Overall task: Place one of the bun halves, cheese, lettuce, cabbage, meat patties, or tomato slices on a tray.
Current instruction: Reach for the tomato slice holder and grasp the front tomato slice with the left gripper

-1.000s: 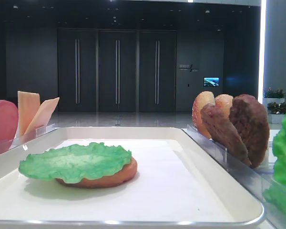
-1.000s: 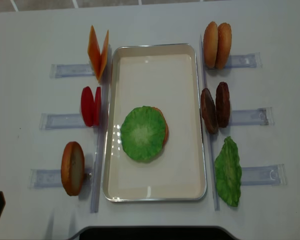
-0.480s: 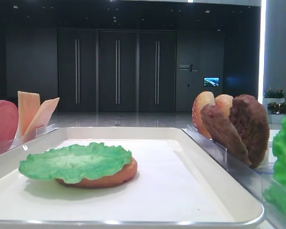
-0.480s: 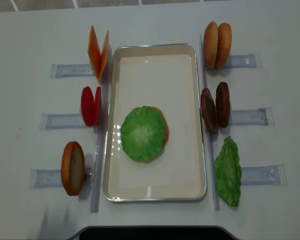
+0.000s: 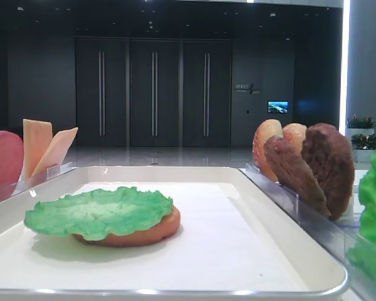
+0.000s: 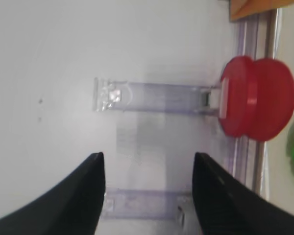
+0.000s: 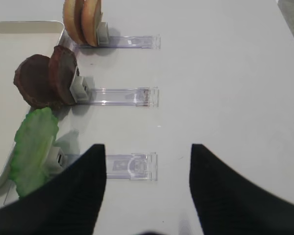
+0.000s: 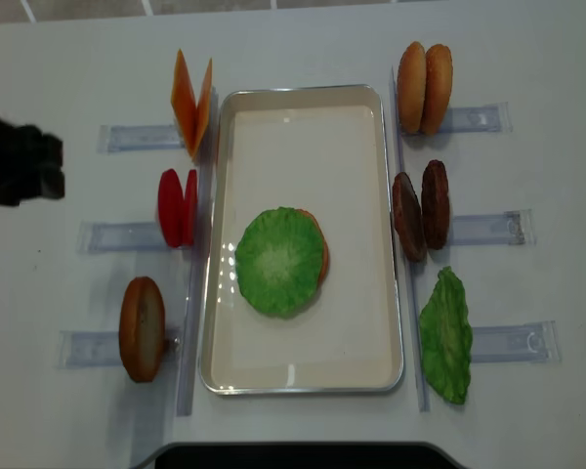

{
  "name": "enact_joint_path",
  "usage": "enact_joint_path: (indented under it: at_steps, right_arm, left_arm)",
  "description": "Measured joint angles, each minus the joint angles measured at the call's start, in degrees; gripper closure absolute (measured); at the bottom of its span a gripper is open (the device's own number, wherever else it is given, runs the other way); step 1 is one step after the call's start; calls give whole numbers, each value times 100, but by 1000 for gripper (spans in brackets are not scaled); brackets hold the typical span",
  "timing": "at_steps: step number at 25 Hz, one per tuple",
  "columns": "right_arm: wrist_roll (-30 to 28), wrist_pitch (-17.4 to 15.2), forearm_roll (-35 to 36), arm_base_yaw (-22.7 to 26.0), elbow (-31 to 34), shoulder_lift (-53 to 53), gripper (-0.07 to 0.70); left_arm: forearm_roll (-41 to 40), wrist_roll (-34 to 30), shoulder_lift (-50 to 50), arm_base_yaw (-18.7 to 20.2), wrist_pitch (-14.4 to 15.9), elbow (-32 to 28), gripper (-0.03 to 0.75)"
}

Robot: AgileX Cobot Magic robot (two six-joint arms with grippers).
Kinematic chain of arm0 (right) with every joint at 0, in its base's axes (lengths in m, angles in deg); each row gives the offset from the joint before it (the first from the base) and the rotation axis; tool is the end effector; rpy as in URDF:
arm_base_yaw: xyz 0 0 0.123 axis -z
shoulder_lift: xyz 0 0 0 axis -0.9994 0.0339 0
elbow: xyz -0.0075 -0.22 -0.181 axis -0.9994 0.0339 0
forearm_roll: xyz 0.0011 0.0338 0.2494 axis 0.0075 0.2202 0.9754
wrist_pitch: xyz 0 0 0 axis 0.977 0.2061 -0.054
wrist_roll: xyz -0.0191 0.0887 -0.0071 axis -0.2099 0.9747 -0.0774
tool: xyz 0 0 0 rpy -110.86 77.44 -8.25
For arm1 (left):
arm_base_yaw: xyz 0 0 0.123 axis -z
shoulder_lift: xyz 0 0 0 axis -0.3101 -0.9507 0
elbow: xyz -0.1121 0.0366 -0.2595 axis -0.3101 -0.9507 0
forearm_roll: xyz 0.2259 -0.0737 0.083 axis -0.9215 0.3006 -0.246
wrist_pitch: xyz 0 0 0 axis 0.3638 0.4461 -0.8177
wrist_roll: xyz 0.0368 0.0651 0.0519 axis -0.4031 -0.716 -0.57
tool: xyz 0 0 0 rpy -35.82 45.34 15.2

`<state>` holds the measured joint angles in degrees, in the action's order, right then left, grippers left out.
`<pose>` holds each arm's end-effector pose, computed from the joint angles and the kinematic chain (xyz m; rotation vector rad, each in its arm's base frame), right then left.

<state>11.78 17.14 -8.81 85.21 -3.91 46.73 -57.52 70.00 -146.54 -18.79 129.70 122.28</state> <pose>-0.0105 0.0073 0.2732 -0.1181 2.0980 0.1108 0.2415 0.0031 0.2987 -0.1227 2.7370 -0.0181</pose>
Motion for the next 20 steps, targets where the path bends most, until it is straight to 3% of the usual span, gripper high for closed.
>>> enact_joint_path:
  at_steps: [4,8,15,20]
  right_arm:
    - [0,0,0,0,0,0,261]
    - [0,0,0,0,0,0,261]
    - [0,0,0,0,0,0,261]
    - [0,0,0,0,0,0,261]
  left_arm:
    - [256,-26,-1236,0,6,963,282]
    - [365,108,-1965,139,99,1523,282]
    - [155,1299,-2258,1437,-7,1722,283]
    - [66,2006,-2258,2022,39,1722,283]
